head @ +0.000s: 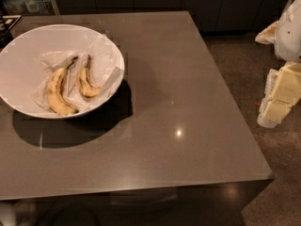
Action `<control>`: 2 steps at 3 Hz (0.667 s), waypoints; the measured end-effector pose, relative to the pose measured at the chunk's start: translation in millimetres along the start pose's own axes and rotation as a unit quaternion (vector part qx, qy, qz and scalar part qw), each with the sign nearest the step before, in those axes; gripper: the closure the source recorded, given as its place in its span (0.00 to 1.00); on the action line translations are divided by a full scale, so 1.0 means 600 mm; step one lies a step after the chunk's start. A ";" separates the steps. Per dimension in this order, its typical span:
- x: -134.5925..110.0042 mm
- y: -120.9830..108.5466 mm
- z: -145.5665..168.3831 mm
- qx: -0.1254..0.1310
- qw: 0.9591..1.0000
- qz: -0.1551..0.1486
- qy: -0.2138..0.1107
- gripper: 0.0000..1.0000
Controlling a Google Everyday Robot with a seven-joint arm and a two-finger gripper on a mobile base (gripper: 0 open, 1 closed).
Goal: Pick banana from white bowl
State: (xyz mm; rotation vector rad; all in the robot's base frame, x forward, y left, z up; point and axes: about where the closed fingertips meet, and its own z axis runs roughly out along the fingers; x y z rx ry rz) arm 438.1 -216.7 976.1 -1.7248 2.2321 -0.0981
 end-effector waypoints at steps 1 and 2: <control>0.000 0.000 0.000 0.000 1.000 0.000 0.000 0.00; -0.021 -0.006 -0.010 0.016 1.000 0.016 0.015 0.00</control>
Offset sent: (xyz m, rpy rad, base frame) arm 0.0119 0.0292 0.0229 -0.0818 -0.0309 -0.1411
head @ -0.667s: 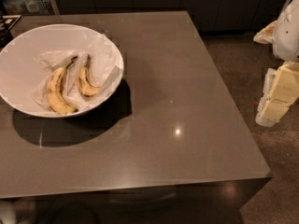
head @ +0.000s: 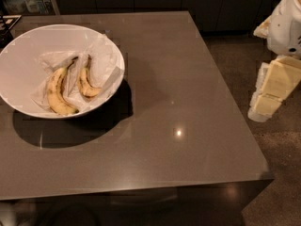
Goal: Pick banana from white bowl
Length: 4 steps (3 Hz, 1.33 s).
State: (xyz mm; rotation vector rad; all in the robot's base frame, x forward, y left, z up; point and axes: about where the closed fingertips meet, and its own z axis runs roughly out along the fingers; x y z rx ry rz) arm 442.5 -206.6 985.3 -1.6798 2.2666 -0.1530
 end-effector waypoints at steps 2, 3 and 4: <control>-0.110 -0.043 -0.004 -0.022 1.000 -0.014 0.016 0.00; -0.128 -0.051 -0.010 -0.009 1.000 -0.019 0.003 0.00; -0.174 -0.041 0.005 -0.009 0.999 -0.025 -0.024 0.00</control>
Offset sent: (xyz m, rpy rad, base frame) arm 0.0373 0.0810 0.0209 -0.0685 0.2393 0.0924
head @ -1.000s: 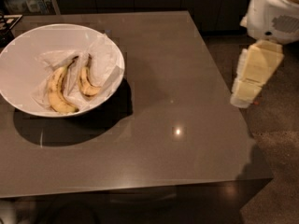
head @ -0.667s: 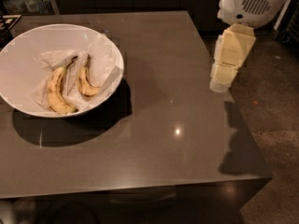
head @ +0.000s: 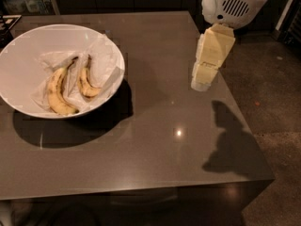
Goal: Pick banana from white bowl
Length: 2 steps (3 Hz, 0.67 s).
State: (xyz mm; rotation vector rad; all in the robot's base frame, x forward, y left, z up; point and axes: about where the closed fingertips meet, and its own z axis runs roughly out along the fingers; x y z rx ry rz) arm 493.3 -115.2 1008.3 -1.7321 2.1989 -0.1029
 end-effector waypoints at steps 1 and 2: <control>-0.048 0.015 0.018 -0.010 1.000 -0.001 0.008 0.00; -0.093 0.037 0.023 -0.018 0.999 -0.024 0.027 0.00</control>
Offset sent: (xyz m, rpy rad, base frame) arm -0.0228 0.0871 -0.0154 -0.1567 0.1316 0.0851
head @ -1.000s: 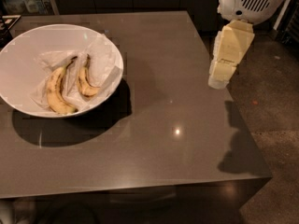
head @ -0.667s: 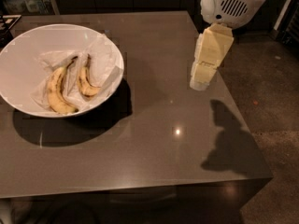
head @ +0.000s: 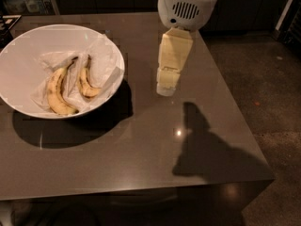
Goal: Pick banana from white bowl
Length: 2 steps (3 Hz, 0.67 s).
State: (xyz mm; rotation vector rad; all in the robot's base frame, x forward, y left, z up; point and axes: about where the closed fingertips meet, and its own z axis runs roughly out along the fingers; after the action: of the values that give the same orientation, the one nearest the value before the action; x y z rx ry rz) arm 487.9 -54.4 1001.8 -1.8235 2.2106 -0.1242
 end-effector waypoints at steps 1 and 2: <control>-0.007 -0.006 -0.004 0.010 1.000 0.000 -0.010 0.00; -0.048 0.017 -0.001 0.010 1.000 -0.005 -0.026 0.00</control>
Offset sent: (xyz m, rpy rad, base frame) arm -0.0220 0.0590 -0.0100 0.0494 0.0119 0.0343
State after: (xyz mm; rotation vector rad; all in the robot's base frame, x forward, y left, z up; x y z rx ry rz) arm 482.9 -24.6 1004.3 -1.8075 2.1566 -0.0989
